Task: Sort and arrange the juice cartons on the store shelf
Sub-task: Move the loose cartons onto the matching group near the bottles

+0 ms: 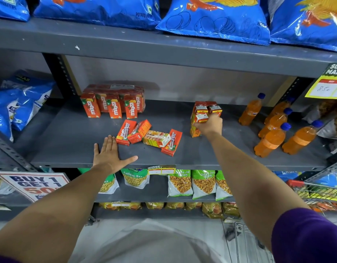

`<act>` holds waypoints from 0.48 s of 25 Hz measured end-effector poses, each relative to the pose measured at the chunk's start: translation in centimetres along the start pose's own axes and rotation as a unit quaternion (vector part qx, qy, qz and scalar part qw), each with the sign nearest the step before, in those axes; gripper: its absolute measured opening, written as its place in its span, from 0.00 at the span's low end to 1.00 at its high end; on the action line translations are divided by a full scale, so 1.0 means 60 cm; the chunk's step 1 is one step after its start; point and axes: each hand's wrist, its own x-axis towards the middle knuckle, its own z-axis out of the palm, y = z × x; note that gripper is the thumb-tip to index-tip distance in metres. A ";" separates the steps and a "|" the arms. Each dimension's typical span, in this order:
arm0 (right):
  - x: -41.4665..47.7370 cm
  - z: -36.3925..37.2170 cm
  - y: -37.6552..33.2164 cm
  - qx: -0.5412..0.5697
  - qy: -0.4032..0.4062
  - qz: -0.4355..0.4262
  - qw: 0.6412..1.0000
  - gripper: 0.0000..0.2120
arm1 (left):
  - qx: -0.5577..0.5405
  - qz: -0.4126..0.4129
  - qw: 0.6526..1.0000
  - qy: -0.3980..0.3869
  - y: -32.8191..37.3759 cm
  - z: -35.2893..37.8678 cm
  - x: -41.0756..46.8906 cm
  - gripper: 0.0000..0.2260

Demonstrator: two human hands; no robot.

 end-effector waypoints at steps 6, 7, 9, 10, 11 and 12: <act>-0.021 0.007 -0.002 0.014 0.036 0.030 0.999 0.40 | -0.005 0.004 1.000 0.007 0.001 -0.002 -0.002 0.58; -0.033 0.007 0.002 0.031 0.056 0.041 0.997 0.43 | -0.006 0.003 1.000 0.010 0.001 -0.001 -0.003 0.58; -0.063 0.016 0.008 0.038 0.090 0.038 0.995 0.42 | -0.008 0.003 1.000 0.014 0.000 0.002 -0.003 0.58; -0.077 0.028 0.010 0.032 0.089 0.020 0.995 0.40 | -0.008 0.002 1.000 0.016 -0.001 0.003 -0.003 0.58; -0.090 0.040 0.008 0.027 0.069 -0.005 0.997 0.36 | -0.008 0.001 1.000 0.016 -0.001 0.003 -0.002 0.58; -0.100 0.053 0.001 0.026 0.030 -0.026 0.999 0.33 | -0.008 -0.001 1.000 0.014 0.000 0.002 -0.002 0.58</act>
